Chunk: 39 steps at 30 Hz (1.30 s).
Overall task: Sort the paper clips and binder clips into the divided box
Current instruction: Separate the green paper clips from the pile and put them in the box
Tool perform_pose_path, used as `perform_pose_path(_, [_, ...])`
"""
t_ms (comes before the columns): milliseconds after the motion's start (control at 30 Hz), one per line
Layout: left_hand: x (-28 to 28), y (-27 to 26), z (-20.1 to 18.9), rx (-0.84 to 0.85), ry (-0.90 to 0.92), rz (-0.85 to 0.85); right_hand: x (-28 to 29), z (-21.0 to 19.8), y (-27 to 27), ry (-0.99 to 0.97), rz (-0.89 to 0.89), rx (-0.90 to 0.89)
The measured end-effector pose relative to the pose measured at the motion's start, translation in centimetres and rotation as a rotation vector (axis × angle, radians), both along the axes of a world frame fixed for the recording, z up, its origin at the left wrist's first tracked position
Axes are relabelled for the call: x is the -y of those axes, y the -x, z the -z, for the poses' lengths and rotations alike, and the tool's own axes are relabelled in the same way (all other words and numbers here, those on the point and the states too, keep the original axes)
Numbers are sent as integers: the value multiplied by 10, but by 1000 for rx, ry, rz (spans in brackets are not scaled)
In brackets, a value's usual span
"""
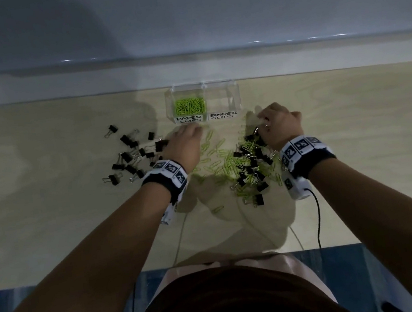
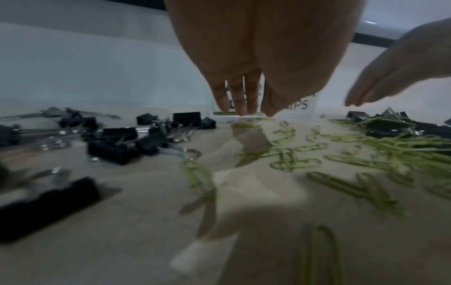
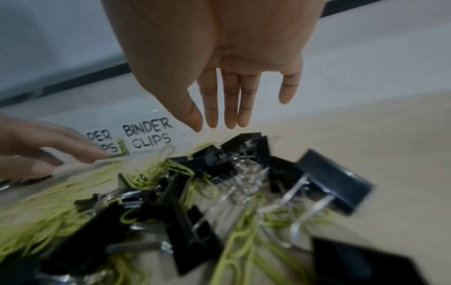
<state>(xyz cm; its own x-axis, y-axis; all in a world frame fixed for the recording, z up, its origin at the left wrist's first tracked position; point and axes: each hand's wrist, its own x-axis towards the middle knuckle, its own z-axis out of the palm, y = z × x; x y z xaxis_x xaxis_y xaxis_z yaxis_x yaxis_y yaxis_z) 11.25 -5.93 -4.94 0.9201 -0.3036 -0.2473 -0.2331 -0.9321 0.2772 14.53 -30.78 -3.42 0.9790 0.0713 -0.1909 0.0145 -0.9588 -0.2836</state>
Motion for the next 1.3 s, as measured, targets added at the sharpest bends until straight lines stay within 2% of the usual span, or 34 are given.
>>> perform_pose_path(133, [9,6,1,-43,-81,29,-27,1,-2,145,-131,-147])
perform_pose_path(233, [3,17,3,1,-88,87,-44,5,12,226,-197,-113])
perform_pose_path(333, [-8,34,5,-44,-100,165,-61,2,37,262,-294,-91])
perform_pose_path(433, [-24,50,8,-57,-5,247,-78,1,63,206,-479,-65])
perform_pose_path(500, [-36,60,9,12,108,232,-86,2,68,172,-571,-70])
perform_pose_path(567, [-47,72,8,46,195,84,-91,1,60,130,-578,-85])
perform_pose_path(667, [-60,90,2,-68,245,-180,-95,-3,44,-12,-504,-134])
perform_pose_path(867, [-58,99,5,-163,278,-298,-108,-1,39,59,-536,-230])
perform_pose_path(1100, [-26,71,2,-158,314,-247,-94,0,69,-52,-649,-211])
perform_pose_path(1167, [-22,66,2,-113,318,-223,-85,-4,70,-94,-580,-195])
perform_pose_path(1233, [-21,62,4,-101,293,-190,-77,-6,69,-50,-478,-245])
perform_pose_path(1300, [-19,60,3,-124,213,-133,-75,-6,68,8,-475,-295])
